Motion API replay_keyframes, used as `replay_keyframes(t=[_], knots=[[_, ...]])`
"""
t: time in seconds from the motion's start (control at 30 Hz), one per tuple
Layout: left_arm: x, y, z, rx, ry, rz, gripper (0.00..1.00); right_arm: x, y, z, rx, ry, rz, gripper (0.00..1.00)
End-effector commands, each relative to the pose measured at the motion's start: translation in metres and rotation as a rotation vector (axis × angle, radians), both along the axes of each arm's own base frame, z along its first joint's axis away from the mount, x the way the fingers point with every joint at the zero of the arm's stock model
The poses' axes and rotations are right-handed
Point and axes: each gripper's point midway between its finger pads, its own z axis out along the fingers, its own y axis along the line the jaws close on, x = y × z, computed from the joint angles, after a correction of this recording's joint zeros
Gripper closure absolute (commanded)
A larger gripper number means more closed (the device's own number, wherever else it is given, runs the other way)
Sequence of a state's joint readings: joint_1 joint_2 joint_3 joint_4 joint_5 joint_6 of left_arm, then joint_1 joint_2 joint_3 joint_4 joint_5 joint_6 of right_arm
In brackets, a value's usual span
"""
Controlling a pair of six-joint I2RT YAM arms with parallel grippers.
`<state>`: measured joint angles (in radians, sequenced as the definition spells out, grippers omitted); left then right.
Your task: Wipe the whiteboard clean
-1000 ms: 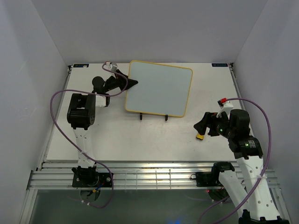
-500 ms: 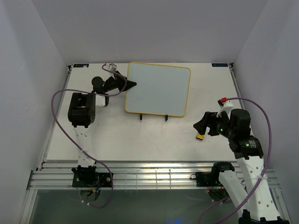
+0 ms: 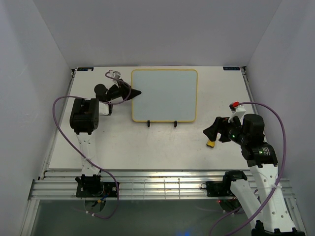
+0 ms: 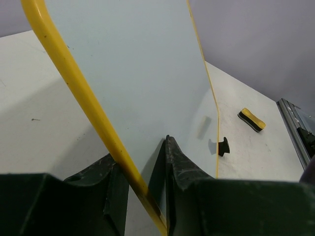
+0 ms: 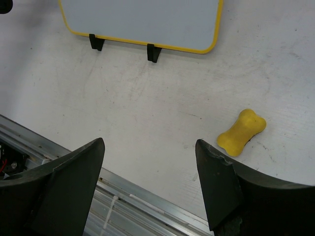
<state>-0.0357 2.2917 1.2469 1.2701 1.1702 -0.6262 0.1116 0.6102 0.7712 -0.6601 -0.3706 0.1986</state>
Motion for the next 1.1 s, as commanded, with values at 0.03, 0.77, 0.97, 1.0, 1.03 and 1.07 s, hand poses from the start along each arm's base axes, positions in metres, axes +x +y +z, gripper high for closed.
replay_keyframes(t=[0.03, 0.77, 0.97, 1.0, 1.03, 1.07], knots=[[-0.008, 0.017, 0.020, 0.180, -0.800, 0.026, 0.99, 0.006, 0.004, 0.027, 0.022, -0.094, 0.023, 0.20], [-0.010, 0.025, 0.041, 0.168, -0.803, 0.137, 0.64, 0.001, 0.007, 0.027, 0.034, -0.110, 0.044, 0.20], [-0.009, 0.025, 0.042, 0.160, -0.786, 0.142, 0.45, 0.001, 0.007, 0.028, 0.036, -0.109, 0.043, 0.20], [-0.009, 0.025, 0.041, 0.158, -0.780, 0.141, 0.45, 0.001, 0.007, 0.027, 0.036, -0.110, 0.043, 0.20], [-0.008, 0.025, 0.041, 0.158, -0.780, 0.141, 0.45, 0.000, 0.007, 0.027, 0.035, -0.107, 0.043, 0.20], [-0.009, 0.025, 0.039, 0.157, -0.773, 0.140, 0.41, 0.000, 0.007, 0.027, 0.034, -0.110, 0.044, 0.20]])
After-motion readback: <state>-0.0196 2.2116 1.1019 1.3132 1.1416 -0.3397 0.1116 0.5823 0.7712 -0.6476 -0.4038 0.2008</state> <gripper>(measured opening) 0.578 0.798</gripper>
